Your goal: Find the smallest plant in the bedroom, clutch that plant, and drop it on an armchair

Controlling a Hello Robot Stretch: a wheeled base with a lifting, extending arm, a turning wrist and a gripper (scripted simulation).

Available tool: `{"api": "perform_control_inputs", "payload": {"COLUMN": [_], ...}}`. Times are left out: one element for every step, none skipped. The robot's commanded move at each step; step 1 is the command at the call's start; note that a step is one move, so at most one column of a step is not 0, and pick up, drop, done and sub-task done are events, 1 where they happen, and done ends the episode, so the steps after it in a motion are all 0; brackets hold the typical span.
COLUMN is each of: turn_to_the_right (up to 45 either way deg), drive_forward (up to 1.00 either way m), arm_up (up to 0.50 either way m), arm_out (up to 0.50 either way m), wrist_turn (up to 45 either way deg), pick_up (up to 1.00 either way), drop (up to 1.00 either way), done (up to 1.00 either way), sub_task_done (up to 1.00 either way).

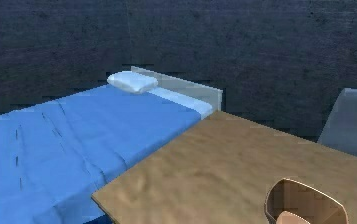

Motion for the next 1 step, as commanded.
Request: {"api": "perform_control_inputs", "payload": {"turn_to_the_right": [0.0], "drive_forward": [0.00], "arm_up": [0.38], "arm_out": [0.00], "wrist_turn": [0.0], "pick_up": [0.00], "drop": [0.00], "done": [0.00], "sub_task_done": [0.00]}}
